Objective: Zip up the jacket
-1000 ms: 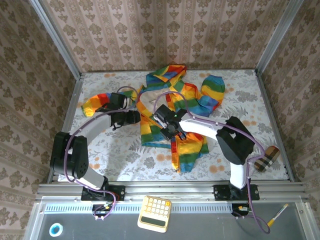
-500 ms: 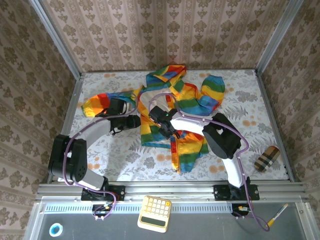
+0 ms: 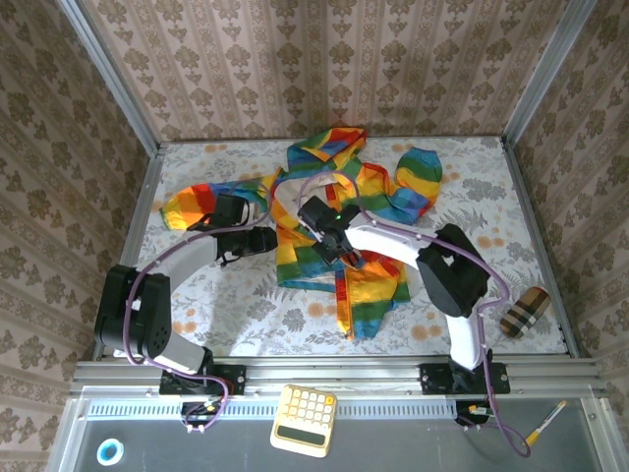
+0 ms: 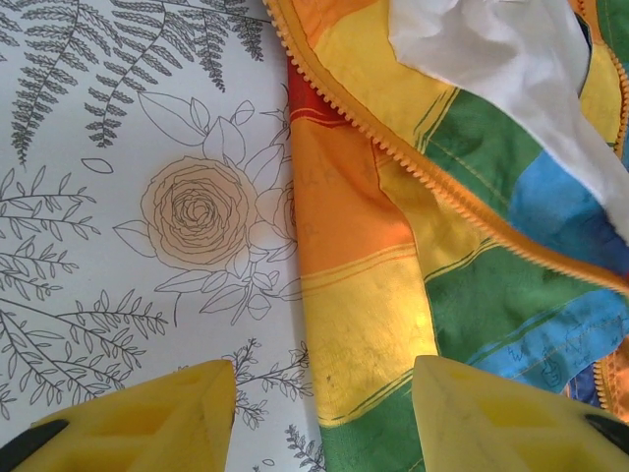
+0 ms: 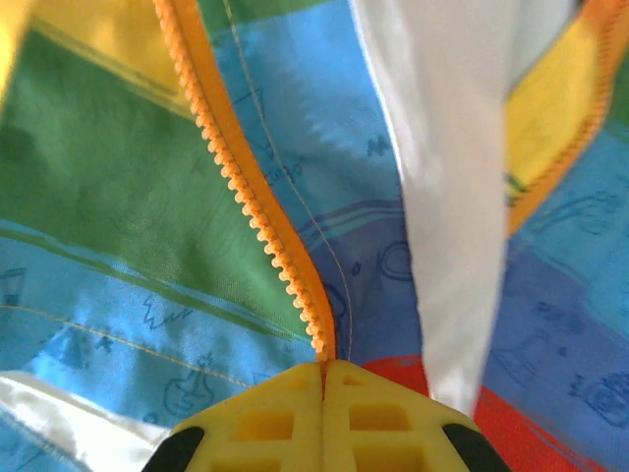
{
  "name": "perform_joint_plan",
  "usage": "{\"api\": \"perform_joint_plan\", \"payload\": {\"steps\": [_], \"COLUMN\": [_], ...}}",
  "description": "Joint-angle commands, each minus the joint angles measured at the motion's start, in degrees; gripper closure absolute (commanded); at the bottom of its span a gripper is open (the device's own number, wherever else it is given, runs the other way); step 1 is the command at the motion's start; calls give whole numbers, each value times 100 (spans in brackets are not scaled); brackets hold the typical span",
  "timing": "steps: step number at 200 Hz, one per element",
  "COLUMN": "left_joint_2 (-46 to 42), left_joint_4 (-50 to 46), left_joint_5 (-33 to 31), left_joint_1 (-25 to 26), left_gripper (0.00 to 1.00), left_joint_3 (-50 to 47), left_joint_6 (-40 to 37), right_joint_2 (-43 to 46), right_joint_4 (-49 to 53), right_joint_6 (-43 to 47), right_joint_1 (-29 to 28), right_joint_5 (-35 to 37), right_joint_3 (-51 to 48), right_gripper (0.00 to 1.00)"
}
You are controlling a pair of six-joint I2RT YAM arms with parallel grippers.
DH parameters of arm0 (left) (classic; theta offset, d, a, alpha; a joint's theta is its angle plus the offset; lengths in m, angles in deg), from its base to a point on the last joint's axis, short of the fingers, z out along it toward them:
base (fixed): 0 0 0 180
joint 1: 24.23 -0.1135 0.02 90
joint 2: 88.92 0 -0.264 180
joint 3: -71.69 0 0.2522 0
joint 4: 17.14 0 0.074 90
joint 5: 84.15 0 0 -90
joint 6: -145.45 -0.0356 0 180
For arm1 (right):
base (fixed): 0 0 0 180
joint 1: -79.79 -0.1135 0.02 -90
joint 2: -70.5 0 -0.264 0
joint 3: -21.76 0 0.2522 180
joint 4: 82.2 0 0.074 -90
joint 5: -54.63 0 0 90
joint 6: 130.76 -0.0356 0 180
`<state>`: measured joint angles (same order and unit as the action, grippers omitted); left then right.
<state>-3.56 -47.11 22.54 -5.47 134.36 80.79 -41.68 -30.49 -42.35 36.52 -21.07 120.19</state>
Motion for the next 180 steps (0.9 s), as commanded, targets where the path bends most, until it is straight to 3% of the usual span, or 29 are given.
{"api": "perform_joint_plan", "payload": {"steps": [1,74,119,180], "left_joint_2": [-229,-174,97,-764], "left_joint_4": [4,382,824,2816], "left_joint_5": [-8,-35,-30,112], "left_joint_1": [31,697,1336,1622], "left_gripper": [49,51,53,57], "left_joint_3": [-99,-180,-234,-1605], "left_joint_6": [79,540,900,1573], "right_joint_2": [386,986,1066,1008], "right_joint_4": [56,-915,-1183,-1830], "right_joint_6": [-317,-1552,-1856,-2629], "right_joint_1": [182,415,516,538], "right_joint_5": [-443,-2165,-2426,-3186], "right_joint_3": [132,-500,-693,-926], "right_gripper": [100,100,100,100]}}
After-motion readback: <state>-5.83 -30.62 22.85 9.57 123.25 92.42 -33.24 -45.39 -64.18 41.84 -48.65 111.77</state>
